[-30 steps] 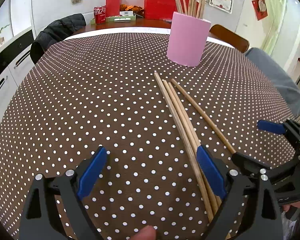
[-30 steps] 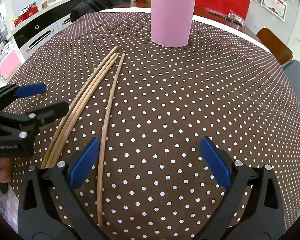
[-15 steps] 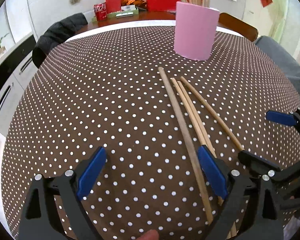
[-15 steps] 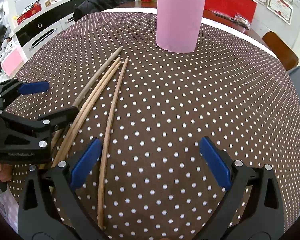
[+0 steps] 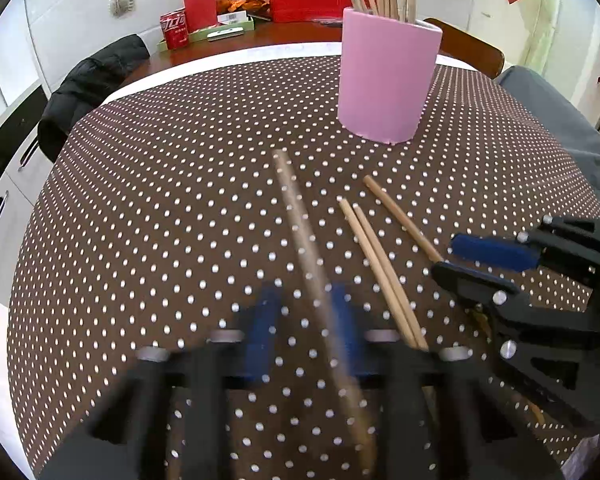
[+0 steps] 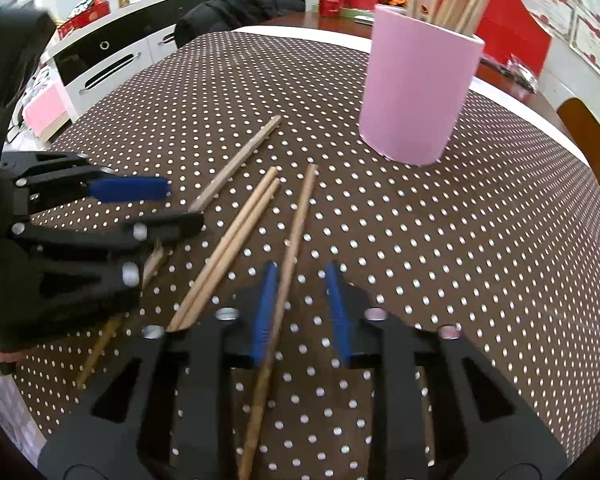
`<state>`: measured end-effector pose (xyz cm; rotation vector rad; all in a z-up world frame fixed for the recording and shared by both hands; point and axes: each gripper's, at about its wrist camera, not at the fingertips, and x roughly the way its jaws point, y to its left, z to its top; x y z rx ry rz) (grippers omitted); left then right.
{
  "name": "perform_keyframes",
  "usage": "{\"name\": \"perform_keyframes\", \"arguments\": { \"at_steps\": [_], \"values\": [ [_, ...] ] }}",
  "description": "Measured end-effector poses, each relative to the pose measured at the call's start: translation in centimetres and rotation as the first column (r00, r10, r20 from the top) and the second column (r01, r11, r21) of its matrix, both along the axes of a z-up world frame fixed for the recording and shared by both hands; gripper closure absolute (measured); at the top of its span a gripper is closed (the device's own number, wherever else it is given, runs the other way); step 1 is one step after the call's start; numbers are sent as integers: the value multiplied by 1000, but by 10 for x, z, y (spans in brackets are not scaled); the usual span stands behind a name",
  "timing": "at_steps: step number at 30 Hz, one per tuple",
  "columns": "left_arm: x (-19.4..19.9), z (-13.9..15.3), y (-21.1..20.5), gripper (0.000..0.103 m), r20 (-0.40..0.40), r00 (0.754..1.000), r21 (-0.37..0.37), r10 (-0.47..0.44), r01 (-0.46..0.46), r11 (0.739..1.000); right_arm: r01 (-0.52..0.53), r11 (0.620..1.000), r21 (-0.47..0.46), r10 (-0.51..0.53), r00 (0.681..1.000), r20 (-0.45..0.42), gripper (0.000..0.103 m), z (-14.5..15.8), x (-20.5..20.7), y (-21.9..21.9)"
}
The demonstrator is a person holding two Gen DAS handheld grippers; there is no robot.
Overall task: Organize utensils
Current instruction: 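Close the right tool on a chopstick while the left tool grasps another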
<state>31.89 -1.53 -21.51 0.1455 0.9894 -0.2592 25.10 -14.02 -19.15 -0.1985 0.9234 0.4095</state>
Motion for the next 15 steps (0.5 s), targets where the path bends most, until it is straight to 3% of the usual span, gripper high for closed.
{"name": "perform_keyframes", "arguments": {
  "at_steps": [2,12,15],
  "values": [
    [1,1,4,97,-13,1000,-46,-6,5,999,14,1000,14,-13,1000,-15,97,0,1,-2],
    [-22,18,33,97,67,993,-188,99,-85,978,66,962,266,-70,998,4,98,17,-16,-45],
    [-27,25,35,97,88,990,-201,108,-89,976,78,971,225,-76,997,-17,97,16,-14,-43]
  ]
}}
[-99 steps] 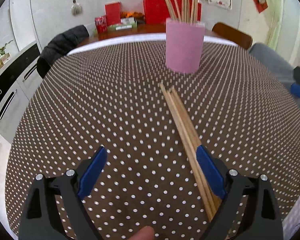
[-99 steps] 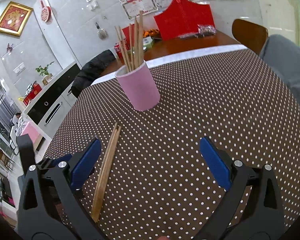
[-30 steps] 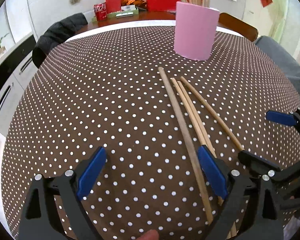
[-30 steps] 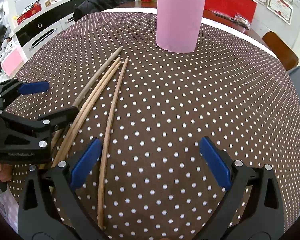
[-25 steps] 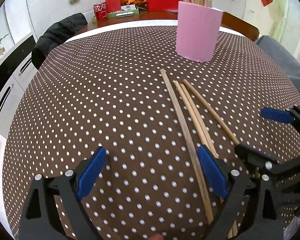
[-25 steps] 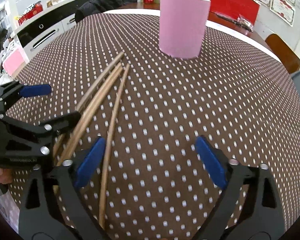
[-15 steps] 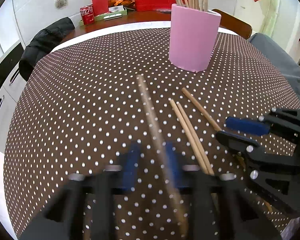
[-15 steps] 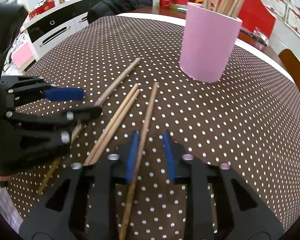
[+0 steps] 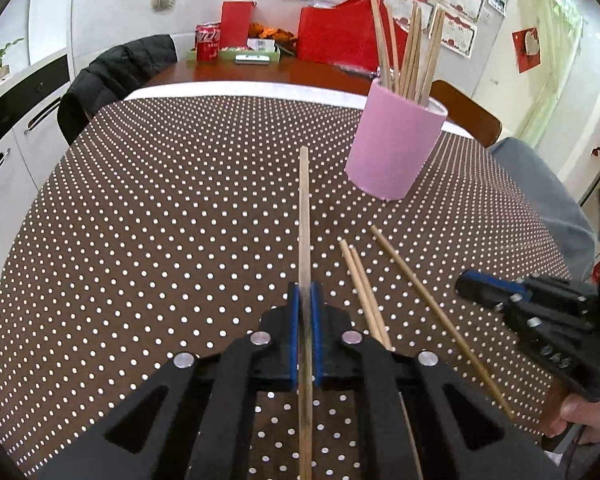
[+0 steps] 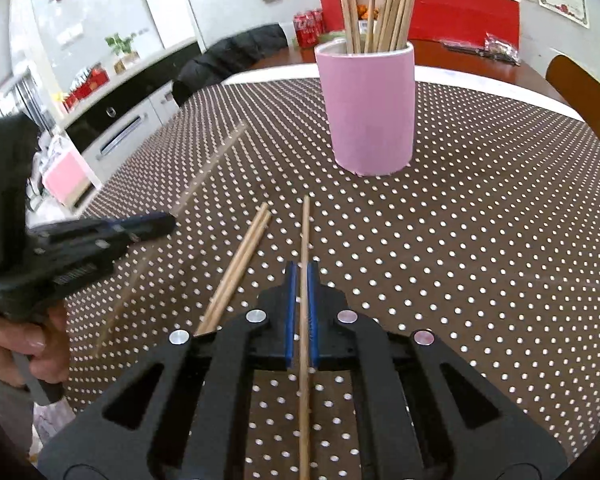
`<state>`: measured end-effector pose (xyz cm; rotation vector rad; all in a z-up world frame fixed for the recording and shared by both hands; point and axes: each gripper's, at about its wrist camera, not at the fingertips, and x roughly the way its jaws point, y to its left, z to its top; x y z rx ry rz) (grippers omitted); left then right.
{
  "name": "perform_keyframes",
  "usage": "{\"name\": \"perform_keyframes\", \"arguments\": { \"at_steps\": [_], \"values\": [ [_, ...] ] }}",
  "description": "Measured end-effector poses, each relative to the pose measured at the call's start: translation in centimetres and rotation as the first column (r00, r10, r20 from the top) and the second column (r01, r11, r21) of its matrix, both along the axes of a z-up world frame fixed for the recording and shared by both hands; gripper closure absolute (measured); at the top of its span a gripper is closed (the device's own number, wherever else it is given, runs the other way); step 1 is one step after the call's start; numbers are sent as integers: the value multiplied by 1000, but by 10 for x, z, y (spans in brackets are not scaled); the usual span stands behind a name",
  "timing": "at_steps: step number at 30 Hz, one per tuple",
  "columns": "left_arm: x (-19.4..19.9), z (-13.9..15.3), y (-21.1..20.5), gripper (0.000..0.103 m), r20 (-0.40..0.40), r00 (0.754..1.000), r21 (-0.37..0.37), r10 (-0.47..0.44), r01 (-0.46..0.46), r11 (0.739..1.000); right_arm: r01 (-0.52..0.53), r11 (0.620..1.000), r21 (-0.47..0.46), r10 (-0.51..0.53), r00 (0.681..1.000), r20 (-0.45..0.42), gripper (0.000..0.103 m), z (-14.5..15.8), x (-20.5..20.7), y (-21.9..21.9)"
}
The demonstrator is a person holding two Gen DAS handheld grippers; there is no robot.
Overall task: Organize utensils
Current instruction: 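Close the right tool on a chopstick while the left tool grasps another, then lift both chopsticks over the pink cup and lower them in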
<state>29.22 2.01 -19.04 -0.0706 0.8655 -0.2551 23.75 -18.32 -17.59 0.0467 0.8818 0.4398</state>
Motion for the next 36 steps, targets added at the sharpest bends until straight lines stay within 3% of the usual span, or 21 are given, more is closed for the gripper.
{"name": "perform_keyframes", "arguments": {
  "at_steps": [4,6,8,9,10,11,12,16,21,28,32,36],
  "values": [
    [-5,-2,1,97,-5,1000,10,-2,2,1000,-4,999,-40,3,999,-34,92,-7,4,6],
    [-12,-9,0,97,-20,1000,9,1,-1,1000,-13,997,-78,9,998,-62,82,-15,9,8],
    [-16,-13,0,97,-29,1000,6,3,-3,1000,-35,995,-98,29,997,-69,63,-20,12,17],
    [-15,-14,0,97,-31,1000,5,5,-4,1000,-50,993,-111,43,997,-63,63,-21,12,21],
    [-16,-15,1,97,-30,1000,2,7,-7,1000,-55,989,-139,47,997,-57,70,-21,12,25],
    [-14,-16,0,97,-29,1000,0,11,-11,1000,-53,981,-185,45,998,-45,90,-22,12,31],
    [-14,-15,1,97,-26,1000,-4,14,-14,1000,-41,972,-233,36,999,-26,94,-22,13,35],
    [-14,-10,6,97,-7,1000,-22,29,-29,999,-49,977,-205,43,998,-35,98,-22,15,32],
    [-12,-1,11,97,27,998,-52,50,-49,997,-29,1000,-3,29,1000,-8,98,-7,-2,-3],
    [-7,33,10,97,141,989,-133,47,-28,991,-27,973,231,-3,992,126,98,41,-8,-30],
    [5,73,3,97,277,960,-182,29,23,983,-20,948,316,-52,975,217,98,73,1,-44],
    [32,116,-11,97,422,906,-237,18,92,967,2,910,414,-136,947,293,98,103,22,-63]
  ]
}}
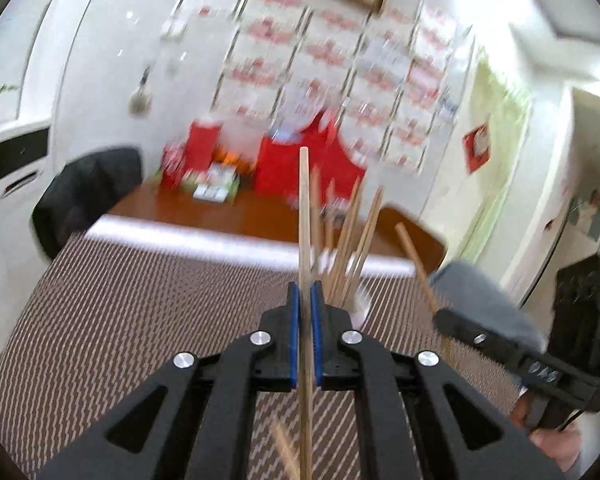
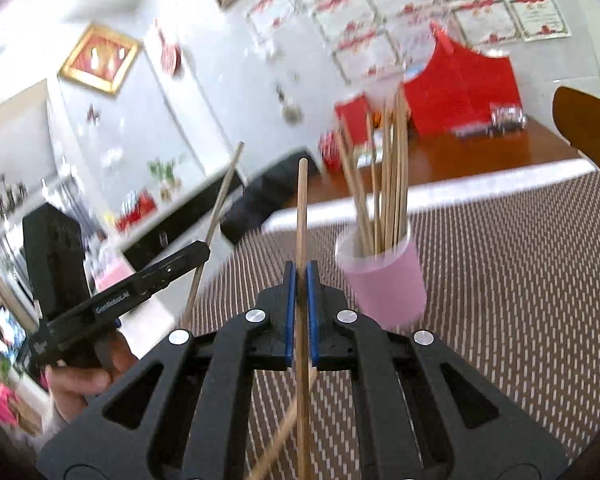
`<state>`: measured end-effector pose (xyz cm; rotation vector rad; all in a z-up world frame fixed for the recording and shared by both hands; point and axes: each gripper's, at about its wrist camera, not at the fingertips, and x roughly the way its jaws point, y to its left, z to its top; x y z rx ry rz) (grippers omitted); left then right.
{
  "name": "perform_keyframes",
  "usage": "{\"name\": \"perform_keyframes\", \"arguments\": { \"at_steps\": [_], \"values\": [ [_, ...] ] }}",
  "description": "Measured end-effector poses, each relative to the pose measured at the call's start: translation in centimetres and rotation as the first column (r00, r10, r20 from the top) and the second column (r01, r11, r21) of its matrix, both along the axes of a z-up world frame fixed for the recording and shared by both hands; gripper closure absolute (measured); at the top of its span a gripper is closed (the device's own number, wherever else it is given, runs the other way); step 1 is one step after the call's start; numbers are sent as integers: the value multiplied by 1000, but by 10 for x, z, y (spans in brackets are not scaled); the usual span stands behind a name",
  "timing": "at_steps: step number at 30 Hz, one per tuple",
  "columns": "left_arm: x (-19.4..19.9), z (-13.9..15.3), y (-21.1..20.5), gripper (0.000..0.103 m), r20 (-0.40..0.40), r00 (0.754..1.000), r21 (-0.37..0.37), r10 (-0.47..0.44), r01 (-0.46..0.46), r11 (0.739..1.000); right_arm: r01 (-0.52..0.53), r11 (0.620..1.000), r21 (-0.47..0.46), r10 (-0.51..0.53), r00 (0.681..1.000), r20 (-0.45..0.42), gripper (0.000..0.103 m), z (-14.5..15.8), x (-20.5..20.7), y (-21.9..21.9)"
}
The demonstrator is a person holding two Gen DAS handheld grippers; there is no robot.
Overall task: Organize utensils
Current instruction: 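Lift both chopsticks over the pink cup and lower them in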
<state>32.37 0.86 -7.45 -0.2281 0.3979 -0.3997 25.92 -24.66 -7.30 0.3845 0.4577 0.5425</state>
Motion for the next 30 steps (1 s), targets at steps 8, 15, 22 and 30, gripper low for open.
{"name": "perform_keyframes", "arguments": {
  "at_steps": [8,15,22,30],
  "values": [
    [54,43,-39,97,211,975,-129,-73,102,986,87,986,145,-105,987,125,97,42,69,-20],
    [105,37,-64,97,294,953,-199,-67,129,971,114,973,202,-151,973,176,97,52,120,-23],
    [131,-3,-73,97,273,960,-165,-59,107,981,120,976,182,-156,967,199,97,29,148,-18],
    [135,-29,-74,97,250,968,-150,-19,58,987,132,975,177,-167,966,198,97,13,152,-19]
  ]
}}
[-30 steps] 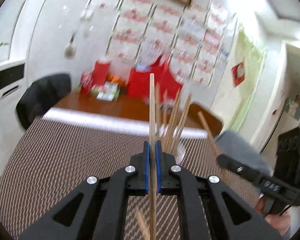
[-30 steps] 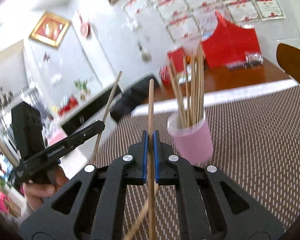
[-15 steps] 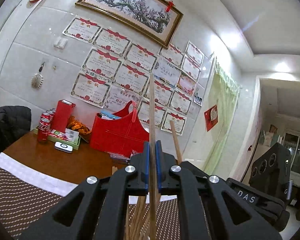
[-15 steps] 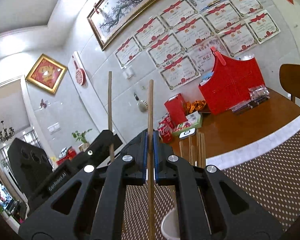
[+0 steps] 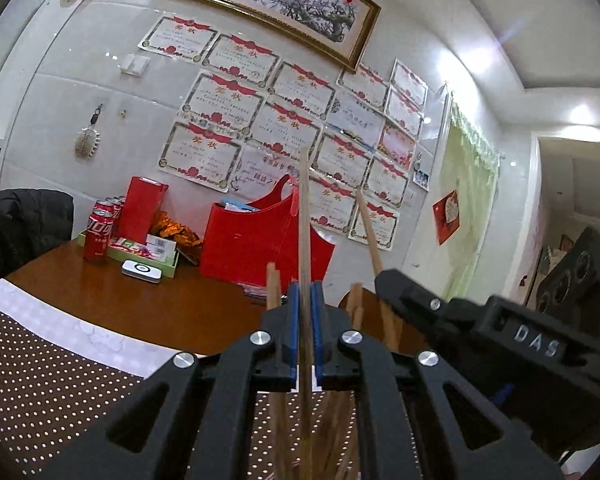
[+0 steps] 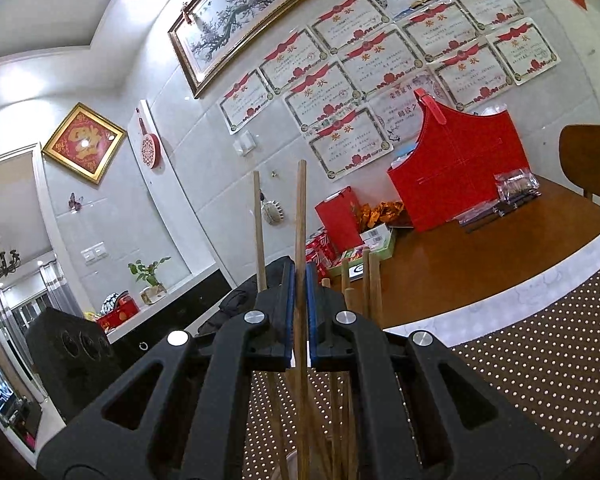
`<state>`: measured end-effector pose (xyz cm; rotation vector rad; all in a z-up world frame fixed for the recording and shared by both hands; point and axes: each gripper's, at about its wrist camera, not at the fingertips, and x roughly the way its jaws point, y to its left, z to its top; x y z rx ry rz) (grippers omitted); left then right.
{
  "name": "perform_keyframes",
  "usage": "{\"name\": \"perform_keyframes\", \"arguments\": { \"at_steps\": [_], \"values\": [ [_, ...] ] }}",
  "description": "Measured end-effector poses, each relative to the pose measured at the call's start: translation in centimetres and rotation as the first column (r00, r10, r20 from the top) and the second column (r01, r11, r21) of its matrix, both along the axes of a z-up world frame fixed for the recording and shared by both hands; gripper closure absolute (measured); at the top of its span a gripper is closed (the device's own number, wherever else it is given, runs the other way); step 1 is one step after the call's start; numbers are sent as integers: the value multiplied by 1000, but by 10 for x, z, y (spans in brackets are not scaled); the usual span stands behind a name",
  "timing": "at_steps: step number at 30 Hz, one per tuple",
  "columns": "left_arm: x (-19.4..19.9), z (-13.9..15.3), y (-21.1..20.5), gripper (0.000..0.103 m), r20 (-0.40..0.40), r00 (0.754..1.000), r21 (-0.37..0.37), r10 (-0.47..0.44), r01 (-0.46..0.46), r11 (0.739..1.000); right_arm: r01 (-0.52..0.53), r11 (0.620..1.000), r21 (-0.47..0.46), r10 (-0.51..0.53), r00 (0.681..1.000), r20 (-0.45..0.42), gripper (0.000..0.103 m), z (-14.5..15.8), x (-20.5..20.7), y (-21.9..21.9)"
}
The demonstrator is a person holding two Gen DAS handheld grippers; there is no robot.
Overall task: Organize utensils
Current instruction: 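Lift both chopsticks over the pink cup and lower them in, then open both tools to release the chopsticks into the cup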
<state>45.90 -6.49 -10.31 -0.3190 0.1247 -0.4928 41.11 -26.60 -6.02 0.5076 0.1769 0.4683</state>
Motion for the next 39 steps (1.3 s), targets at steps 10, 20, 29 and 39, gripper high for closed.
{"name": "perform_keyframes", "arguments": {
  "at_steps": [10,20,29,39],
  "values": [
    [-2,-10,1,97,-6,1000,16,18,-18,1000,18,999,-32,-17,1000,14,97,-7,2,8],
    [-4,-15,3,97,-20,1000,7,12,-12,1000,20,996,-89,-18,1000,21,93,-12,3,20],
    [-24,0,13,34,-45,998,12,41,-41,999,57,998,-8,-56,997,44,8,18,-34,-8],
    [-89,42,32,20,-27,995,107,94,-90,990,133,987,-87,-133,991,1,6,52,-91,-25]
  ]
}}
